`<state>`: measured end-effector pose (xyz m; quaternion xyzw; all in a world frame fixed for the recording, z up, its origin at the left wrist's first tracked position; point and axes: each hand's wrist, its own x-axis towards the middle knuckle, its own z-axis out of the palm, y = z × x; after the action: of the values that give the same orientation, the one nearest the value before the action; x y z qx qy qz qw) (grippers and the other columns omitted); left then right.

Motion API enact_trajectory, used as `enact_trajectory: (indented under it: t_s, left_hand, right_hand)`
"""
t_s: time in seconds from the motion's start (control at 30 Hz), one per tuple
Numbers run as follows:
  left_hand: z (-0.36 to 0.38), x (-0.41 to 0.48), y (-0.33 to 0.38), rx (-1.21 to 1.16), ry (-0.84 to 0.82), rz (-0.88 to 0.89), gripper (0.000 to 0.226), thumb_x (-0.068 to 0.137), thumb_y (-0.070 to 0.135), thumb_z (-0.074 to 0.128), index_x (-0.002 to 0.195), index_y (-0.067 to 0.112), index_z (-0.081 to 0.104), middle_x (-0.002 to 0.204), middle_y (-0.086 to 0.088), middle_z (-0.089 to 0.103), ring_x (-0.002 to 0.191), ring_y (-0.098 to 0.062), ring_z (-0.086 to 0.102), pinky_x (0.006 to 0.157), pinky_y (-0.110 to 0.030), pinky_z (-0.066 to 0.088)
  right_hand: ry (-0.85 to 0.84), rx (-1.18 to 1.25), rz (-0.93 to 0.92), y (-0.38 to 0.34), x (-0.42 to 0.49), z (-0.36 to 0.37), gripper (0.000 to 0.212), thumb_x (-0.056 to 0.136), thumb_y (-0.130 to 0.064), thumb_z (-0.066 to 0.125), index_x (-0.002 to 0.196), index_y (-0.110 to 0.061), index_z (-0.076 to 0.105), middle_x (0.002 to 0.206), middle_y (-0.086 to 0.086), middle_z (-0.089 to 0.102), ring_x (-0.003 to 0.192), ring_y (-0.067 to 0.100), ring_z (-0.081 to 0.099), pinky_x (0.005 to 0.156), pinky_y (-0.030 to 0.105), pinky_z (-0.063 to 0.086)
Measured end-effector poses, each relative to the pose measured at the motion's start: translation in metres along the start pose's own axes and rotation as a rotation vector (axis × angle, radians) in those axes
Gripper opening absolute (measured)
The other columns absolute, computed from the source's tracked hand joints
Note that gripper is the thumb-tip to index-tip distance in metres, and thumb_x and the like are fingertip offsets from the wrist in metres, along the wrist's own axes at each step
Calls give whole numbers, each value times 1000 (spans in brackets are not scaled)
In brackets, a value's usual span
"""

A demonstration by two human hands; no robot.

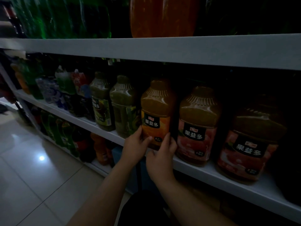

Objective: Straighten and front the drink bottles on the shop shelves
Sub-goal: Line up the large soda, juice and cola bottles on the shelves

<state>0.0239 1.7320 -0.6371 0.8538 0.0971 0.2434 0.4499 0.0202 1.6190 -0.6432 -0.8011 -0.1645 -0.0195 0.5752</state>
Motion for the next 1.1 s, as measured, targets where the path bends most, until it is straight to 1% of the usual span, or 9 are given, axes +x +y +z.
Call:
enact_trajectory:
  t_s: [0.1,0.17,0.27,0.4,0.6,0.73,0.83,0.9,1.1]
  left_hand:
    - [-3,-4,-6,3,93,-52,26,91,28,63,117,27,63,100,19,64,97,-2,62,70,1,40]
    - [-13,-3,-9,62,359,-114,28,89,33,64,114,20,67,95,16,62,94,-8,63,65,0,38]
    - [-33,16,-13,85,572,-133,59,81,38,70,133,16,50,124,-3,55,115,-20,53,89,-29,47]
    - [-38,48,-9,111,402,-238,112,65,54,79,149,17,15,150,-11,22,138,-28,24,110,-44,30]
    - [-35,60,-24,50,458,-212,120,53,55,83,146,26,14,147,-8,35,134,-27,35,107,-45,37]
    - [-55,60,-35,-40,343,-189,127,44,65,83,147,27,19,144,-2,42,129,-20,42,103,-38,39]
    - [-81,62,-44,-125,125,-135,112,51,52,89,145,26,33,135,5,54,121,-13,52,99,-34,47]
    - [-95,63,-45,-150,6,-99,92,58,42,89,138,27,46,121,11,62,112,-7,58,89,-22,51]
    - [-121,64,-44,-63,-83,-7,61,76,21,79,132,21,55,109,20,62,90,25,53,72,3,41]
  right_hand:
    - [23,48,19,1,-1,1,86,86,-12,59,151,-22,4,148,-13,4,138,14,20,109,25,27]
    - [98,130,-43,-1,-5,1,73,86,-7,57,146,-25,20,143,-15,15,133,11,28,107,25,30]
    - [174,290,-195,-10,-7,2,57,85,2,51,130,-31,37,133,-14,29,125,4,38,101,16,32]
    - [195,265,-277,-20,-1,6,48,83,-1,52,120,-31,43,127,-27,31,117,-5,41,92,6,35]
    - [126,143,-316,-15,6,5,36,82,2,55,109,-22,53,118,-24,38,108,-5,45,90,7,37]
    - [59,101,-342,-15,10,6,33,82,2,55,100,-26,55,110,-23,44,101,-8,48,83,4,38]
    - [-132,60,-278,-18,14,12,34,84,-5,54,108,-30,54,112,-21,47,105,-6,49,94,17,43]
    - [-261,4,-249,-23,19,20,42,84,-10,55,120,-31,50,123,-16,47,113,-7,44,103,24,39]
    - [-371,116,-50,-51,29,48,83,82,-21,62,148,-34,14,153,-7,24,138,17,26,112,43,29]
